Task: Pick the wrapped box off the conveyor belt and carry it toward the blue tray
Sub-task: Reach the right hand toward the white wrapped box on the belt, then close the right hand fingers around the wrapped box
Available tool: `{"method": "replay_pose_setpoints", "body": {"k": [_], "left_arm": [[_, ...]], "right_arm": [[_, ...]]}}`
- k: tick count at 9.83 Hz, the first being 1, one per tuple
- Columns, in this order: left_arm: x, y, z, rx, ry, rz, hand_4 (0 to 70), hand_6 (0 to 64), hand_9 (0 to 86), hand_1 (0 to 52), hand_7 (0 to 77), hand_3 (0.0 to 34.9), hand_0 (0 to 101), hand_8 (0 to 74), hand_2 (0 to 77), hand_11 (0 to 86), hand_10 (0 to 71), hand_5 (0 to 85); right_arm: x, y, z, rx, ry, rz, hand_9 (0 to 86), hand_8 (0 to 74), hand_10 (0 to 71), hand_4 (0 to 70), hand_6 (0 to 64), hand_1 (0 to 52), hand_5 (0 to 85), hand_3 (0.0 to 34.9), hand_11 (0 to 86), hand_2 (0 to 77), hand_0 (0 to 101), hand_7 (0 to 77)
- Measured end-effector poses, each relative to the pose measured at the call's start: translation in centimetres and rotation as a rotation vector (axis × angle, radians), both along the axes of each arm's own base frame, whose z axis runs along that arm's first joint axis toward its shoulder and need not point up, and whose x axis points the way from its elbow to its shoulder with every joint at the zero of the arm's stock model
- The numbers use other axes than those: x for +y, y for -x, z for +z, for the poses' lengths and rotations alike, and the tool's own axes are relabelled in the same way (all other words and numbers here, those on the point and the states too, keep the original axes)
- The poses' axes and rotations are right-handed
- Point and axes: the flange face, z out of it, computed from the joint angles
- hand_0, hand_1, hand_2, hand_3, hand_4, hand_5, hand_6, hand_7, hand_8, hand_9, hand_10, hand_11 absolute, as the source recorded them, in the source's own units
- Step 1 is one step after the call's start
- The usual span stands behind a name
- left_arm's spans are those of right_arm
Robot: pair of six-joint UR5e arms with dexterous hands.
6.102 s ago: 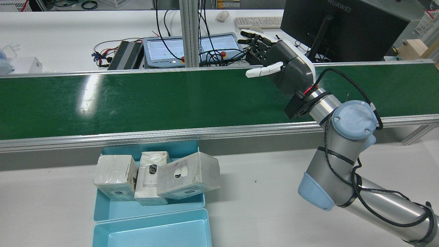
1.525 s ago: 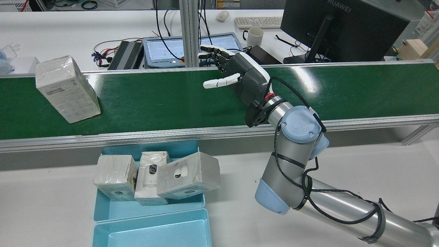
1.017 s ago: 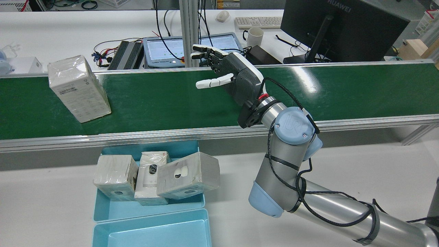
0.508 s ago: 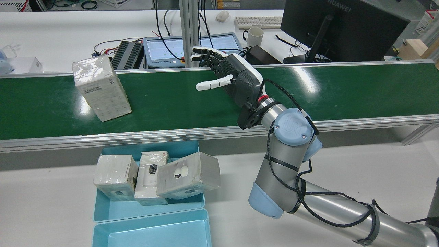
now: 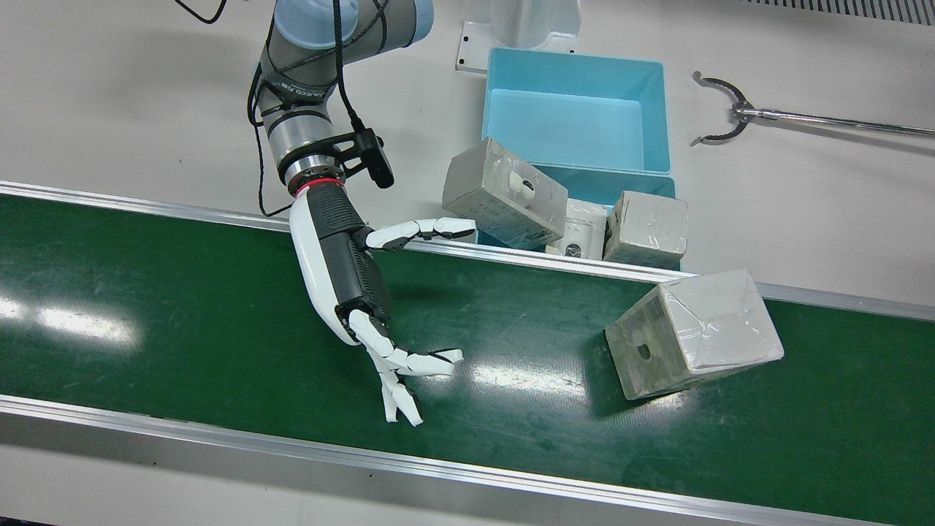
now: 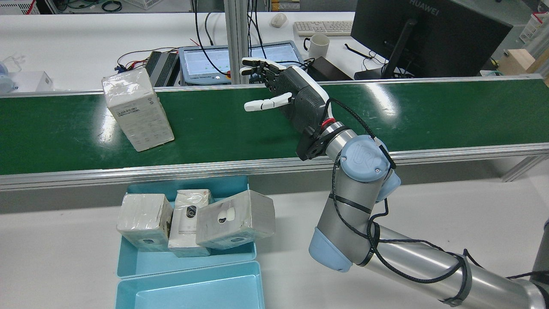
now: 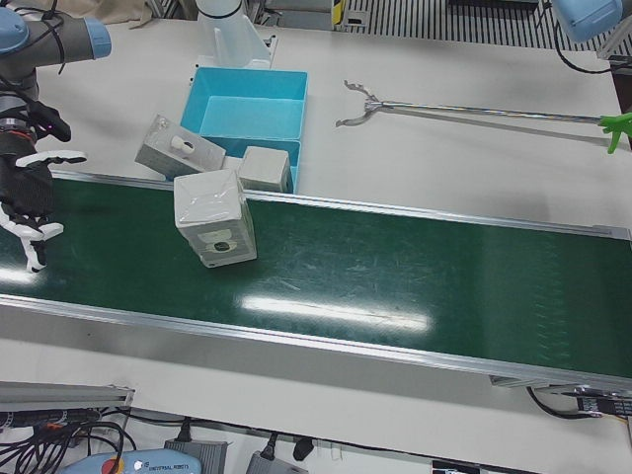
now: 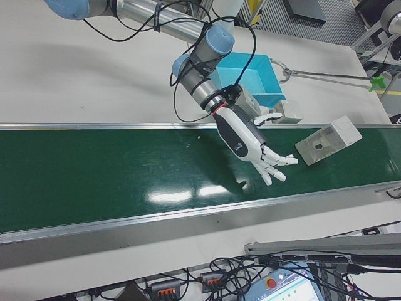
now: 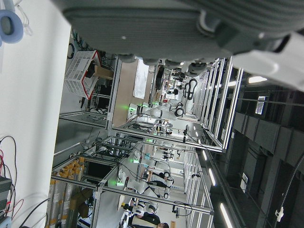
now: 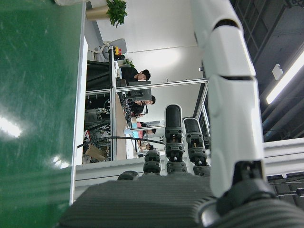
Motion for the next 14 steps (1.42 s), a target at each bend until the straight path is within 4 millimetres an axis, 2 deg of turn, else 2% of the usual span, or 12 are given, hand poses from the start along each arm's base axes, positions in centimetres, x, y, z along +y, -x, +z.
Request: {"method": "replay_pose_setpoints", "body": {"k": [1,2,3,4,5,6,7,10,11,13,14], "left_arm": [[0.0,0.0,0.0,0.000,0.000,0.000,0.5,0.0,0.0,0.0,0.5,0.0,0,0.5,0.5,0.5,0.5,0.5],[0.0,0.0,0.0,0.000,0.000,0.000,0.5,0.0,0.0,0.0,0.5,0.0,0,0.5,0.5,0.0,0.5,0.5],[0.0,0.0,0.0,0.000,0.000,0.000,0.5,0.5,0.0,0.0,0.5,0.0,0,0.5,0.5,0.5,0.5,0.5],[0.0,0.0,0.0,0.000,0.000,0.000,0.0,0.5,0.0,0.0,0.5,0.0,0,0.5,0.5,0.5,0.5,1.1],[0.0,0.0,0.0,0.000,0.000,0.000,0.5,0.0,0.5,0.0,0.5,0.0,0,0.5,0.5,0.0,0.5,1.1],[0.0,0.0,0.0,0.000,0.000,0.000,0.5,0.5,0.5,0.0,0.5,0.0,0,0.5,0.5,0.0,0.5,1.1],[0.0,0.0,0.0,0.000,0.000,0.000,0.5,0.5,0.0,0.0,0.5,0.0,0,0.5,1.1,0.5,0.5,1.1],[0.0,0.0,0.0,0.000,0.000,0.000,0.5,0.5,0.0,0.0,0.5,0.0,0,0.5,0.5,0.0,0.5,0.5],[0.0,0.0,0.0,0.000,0.000,0.000,0.5,0.0,0.0,0.0,0.5,0.0,0,0.5,0.5,0.0,0.5,0.5],[0.0,0.0,0.0,0.000,0.000,0.000,0.5,0.5,0.0,0.0,0.5,0.0,0,0.5,0.5,0.0,0.5,0.5],[0.0,0.0,0.0,0.000,0.000,0.000,0.5,0.5,0.5,0.0,0.5,0.0,0,0.5,0.5,0.0,0.5,0.5]], "right_arm": [[-0.5,0.7,-0.5,0.003,0.001,-0.001,10.9,3.8,0.0,15.8,12.5,18.0,18.0,0.3,0.5,14.7,51,33.3],[-1.0,1.5,-0.9,0.001,-0.002,-0.004,9.8,3.8,0.0,15.3,12.5,14.7,18.0,0.3,0.5,10.4,50,30.5],[-1.4,2.3,-1.4,-0.002,-0.005,-0.008,9.8,3.8,0.0,15.3,12.5,14.7,18.0,0.3,0.5,10.4,50,30.5],[-1.5,3.2,-1.9,-0.004,-0.007,-0.015,9.8,2.7,0.0,10.4,10.9,11.5,16.4,2.2,0.5,6.5,49,30.5],[-1.5,4.1,-2.6,-0.006,-0.009,-0.024,8.2,2.7,0.0,10.4,8.7,11.5,16.4,2.2,0.5,6.5,49,26.7],[-1.3,5.2,-3.4,-0.009,-0.012,-0.035,7.6,2.2,0.0,12.5,9.3,14.7,15.8,4.7,0.5,9.3,49,27.3],[-1.3,6.1,-4.1,-0.010,-0.013,-0.042,7.1,2.2,0.0,10.9,7.1,15.8,15.3,7.0,0.5,9.3,49,26.7],[-1.3,7.9,-5.6,-0.010,-0.013,-0.057,7.1,2.2,0.0,10.9,8.2,15.8,14.2,8.3,0.5,11.4,49,24.0],[-1.3,8.4,-6.3,-0.011,-0.014,-0.061,7.1,2.2,0.0,10.4,7.6,16.4,14.2,11.1,0.5,12.5,49,24.5],[-1.3,9.9,-8.3,-0.015,-0.019,-0.074,7.1,2.2,0.0,10.4,7.6,17.5,14.2,10.5,0.5,12.0,49,25.1],[-1.3,10.5,-9.4,-0.019,-0.022,-0.079,17.5,14.2,1.6,20.2,15.8,23.5,26.7,7.6,0.5,19.6,54,38.2]]}}
